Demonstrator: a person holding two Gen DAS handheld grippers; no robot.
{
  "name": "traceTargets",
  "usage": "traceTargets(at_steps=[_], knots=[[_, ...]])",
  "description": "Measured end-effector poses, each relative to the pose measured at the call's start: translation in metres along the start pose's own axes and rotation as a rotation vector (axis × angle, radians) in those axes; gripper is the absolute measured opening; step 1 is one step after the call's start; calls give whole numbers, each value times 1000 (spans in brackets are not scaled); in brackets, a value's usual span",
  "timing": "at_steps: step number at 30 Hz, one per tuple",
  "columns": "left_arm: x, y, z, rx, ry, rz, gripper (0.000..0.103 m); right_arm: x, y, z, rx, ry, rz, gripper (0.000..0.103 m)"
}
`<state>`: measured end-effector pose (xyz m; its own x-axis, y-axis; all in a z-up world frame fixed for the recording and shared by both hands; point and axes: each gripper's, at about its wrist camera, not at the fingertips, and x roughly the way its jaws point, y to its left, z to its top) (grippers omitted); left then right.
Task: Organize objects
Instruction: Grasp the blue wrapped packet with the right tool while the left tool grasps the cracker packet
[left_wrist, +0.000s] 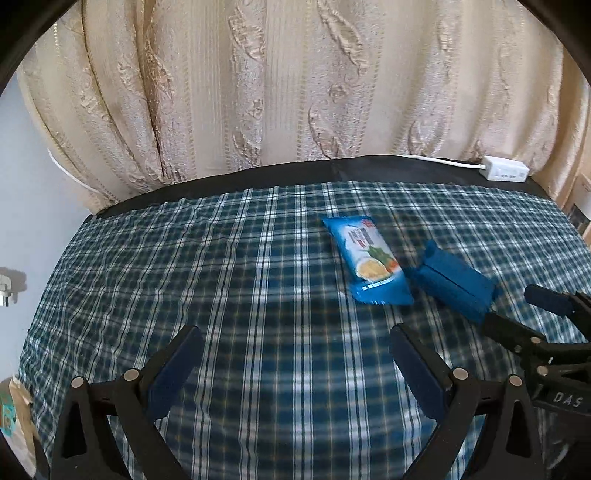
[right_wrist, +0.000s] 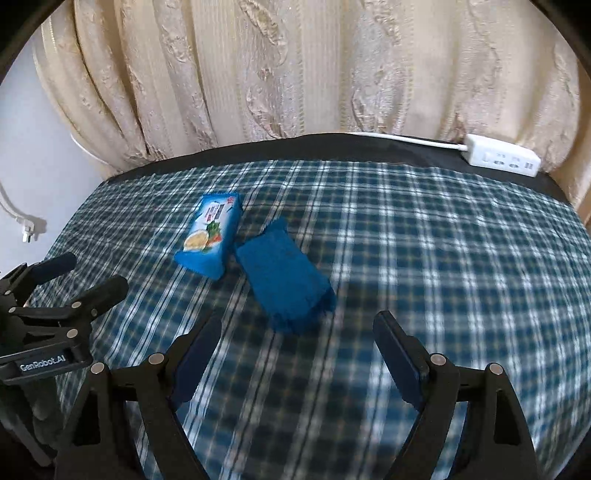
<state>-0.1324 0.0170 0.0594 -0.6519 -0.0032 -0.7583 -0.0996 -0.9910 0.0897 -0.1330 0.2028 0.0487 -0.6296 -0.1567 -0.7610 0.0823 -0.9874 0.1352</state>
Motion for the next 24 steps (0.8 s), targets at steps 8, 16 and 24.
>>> traceTargets(at_steps=[8, 16, 24], knots=[[25, 3, 19, -11, 25, 22, 103, 30, 2, 16, -31, 9, 18, 85], [42, -5, 39, -13, 35, 34, 103, 48, 2, 22, -54, 25, 36, 83], [53, -21, 49, -6, 43, 11, 103, 55, 11, 14, -134, 11, -52, 48]])
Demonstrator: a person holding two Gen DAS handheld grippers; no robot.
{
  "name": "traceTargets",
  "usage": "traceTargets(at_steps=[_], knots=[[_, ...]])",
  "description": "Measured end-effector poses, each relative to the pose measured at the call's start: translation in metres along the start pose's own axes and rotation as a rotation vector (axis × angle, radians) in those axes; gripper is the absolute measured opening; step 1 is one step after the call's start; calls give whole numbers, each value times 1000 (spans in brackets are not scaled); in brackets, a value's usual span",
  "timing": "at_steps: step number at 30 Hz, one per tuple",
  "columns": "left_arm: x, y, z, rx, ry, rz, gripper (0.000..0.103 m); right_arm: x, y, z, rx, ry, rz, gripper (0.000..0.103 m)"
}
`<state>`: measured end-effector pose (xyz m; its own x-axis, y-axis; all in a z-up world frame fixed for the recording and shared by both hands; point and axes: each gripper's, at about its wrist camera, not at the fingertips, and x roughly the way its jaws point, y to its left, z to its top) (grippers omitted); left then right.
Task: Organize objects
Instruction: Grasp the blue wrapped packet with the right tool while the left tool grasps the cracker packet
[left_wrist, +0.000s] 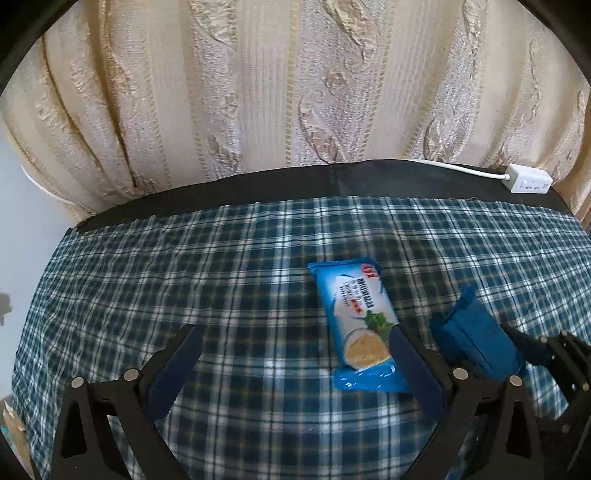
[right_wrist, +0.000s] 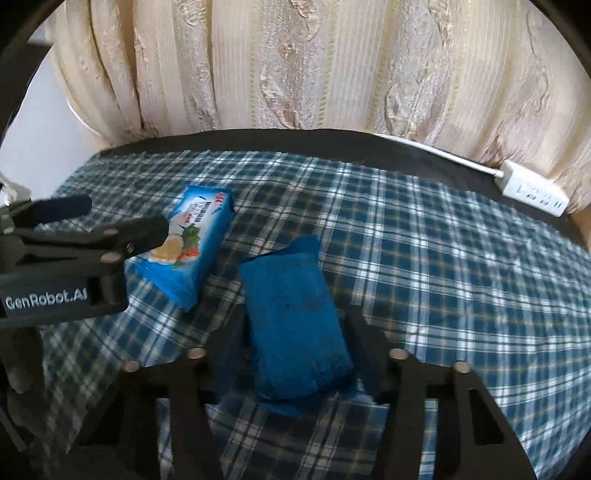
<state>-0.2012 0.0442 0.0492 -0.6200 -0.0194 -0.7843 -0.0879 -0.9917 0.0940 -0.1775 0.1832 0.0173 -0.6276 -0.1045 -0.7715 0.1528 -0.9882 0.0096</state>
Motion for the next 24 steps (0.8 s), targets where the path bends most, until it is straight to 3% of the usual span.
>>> traceTargets(at_steps=[13, 20, 24], knots=[[19, -18, 4, 24, 17, -23, 101, -17, -17, -10, 79, 12, -27, 43], [30, -22, 3, 34, 48, -44, 79, -27, -13, -17, 76, 2, -18, 43], [36, -22, 1, 26, 65, -50, 77, -31, -14, -19, 79, -4, -15, 43]])
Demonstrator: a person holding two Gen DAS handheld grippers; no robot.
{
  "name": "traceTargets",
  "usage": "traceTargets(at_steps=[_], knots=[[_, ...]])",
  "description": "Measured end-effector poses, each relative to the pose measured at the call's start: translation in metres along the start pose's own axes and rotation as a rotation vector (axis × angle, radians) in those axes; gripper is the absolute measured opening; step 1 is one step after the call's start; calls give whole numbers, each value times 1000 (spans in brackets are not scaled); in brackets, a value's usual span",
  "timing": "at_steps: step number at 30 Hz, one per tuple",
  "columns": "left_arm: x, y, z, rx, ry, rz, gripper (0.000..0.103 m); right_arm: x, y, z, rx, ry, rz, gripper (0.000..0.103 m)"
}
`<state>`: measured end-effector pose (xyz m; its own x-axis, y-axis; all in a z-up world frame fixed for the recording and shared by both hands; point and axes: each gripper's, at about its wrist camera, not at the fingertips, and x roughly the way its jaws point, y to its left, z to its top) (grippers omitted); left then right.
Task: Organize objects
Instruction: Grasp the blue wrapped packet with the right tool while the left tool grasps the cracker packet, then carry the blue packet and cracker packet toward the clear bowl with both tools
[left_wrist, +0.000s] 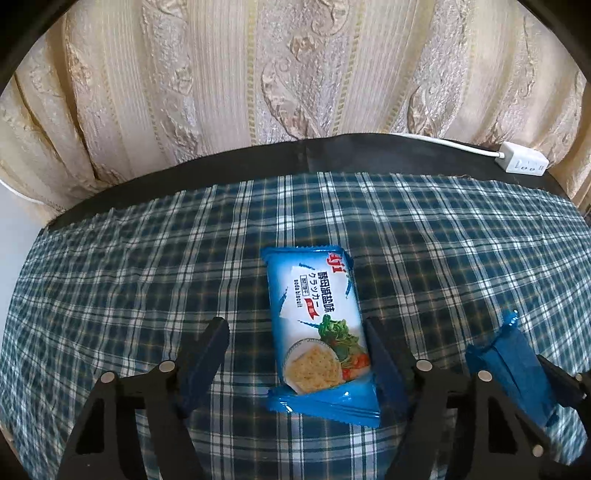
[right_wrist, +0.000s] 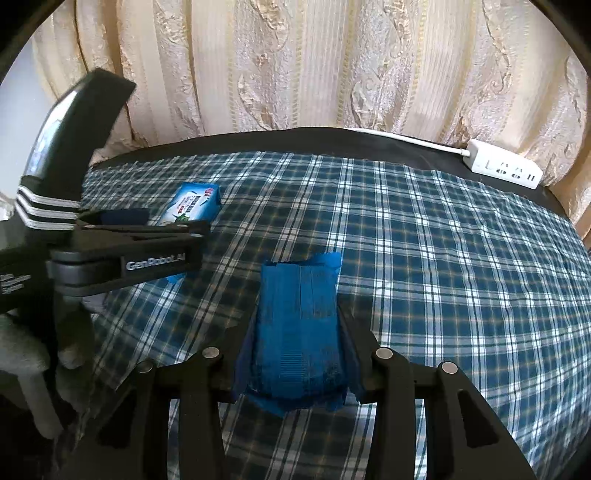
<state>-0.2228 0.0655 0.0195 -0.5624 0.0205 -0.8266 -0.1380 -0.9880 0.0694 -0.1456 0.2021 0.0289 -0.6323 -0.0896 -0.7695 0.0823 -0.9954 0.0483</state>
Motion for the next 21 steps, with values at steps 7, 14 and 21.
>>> traceTargets(at_steps=[7, 14, 21], knots=[[-1, 1, -1, 3, 4, -41, 46, -7, 0, -5, 26, 0, 18, 43], [-10, -4, -9, 26, -10, -54, 44, -17, -2, -14, 61, -3, 38, 43], [-30, -15, -17, 65, -38, -70, 44, -29, -8, -23, 98, -13, 47, 43]])
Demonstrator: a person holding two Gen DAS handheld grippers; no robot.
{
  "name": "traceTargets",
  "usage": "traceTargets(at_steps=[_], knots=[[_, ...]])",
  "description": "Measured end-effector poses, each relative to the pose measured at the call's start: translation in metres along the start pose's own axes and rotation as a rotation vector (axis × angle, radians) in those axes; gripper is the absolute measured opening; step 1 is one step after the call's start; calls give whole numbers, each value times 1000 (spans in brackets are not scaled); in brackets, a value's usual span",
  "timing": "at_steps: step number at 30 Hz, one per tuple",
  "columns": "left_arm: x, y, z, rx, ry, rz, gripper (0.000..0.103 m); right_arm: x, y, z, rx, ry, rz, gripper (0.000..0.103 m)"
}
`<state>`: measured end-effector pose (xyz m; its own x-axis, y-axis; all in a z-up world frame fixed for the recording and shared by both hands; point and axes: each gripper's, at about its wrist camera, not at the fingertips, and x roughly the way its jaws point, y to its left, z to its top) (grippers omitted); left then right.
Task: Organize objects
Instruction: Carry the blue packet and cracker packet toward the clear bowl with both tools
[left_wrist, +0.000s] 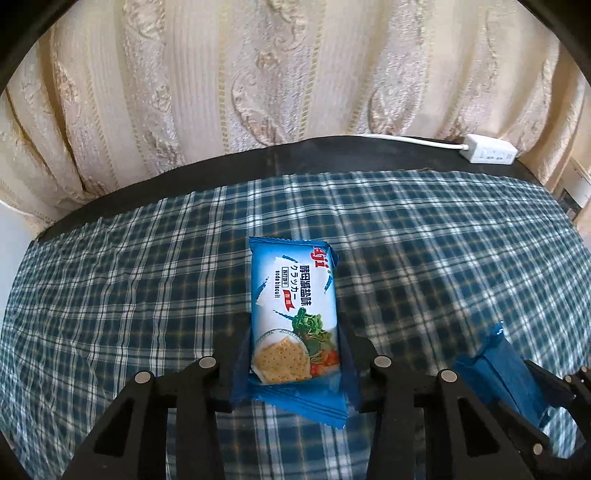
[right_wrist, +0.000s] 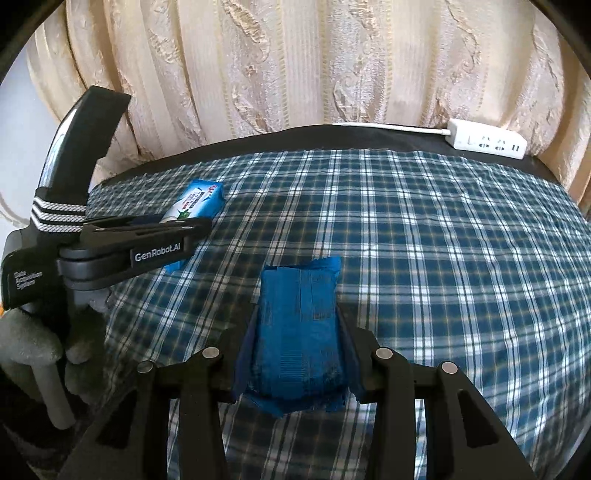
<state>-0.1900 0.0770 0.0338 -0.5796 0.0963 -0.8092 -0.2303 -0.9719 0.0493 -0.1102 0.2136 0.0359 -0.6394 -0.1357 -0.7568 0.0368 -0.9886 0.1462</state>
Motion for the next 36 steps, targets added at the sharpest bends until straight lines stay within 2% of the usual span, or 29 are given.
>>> traceTargets(at_steps=[18, 28, 36], knots=[[-30, -15, -18, 18, -18, -30, 44, -25, -18, -28, 73, 5, 0, 43], [-50, -23, -30, 29, -32, -51, 44, -56, -27, -46, 148, -36, 34, 43], [-65, -39, -40, 38, -46, -74, 44, -96, -34, -60, 189, -103, 34, 43]])
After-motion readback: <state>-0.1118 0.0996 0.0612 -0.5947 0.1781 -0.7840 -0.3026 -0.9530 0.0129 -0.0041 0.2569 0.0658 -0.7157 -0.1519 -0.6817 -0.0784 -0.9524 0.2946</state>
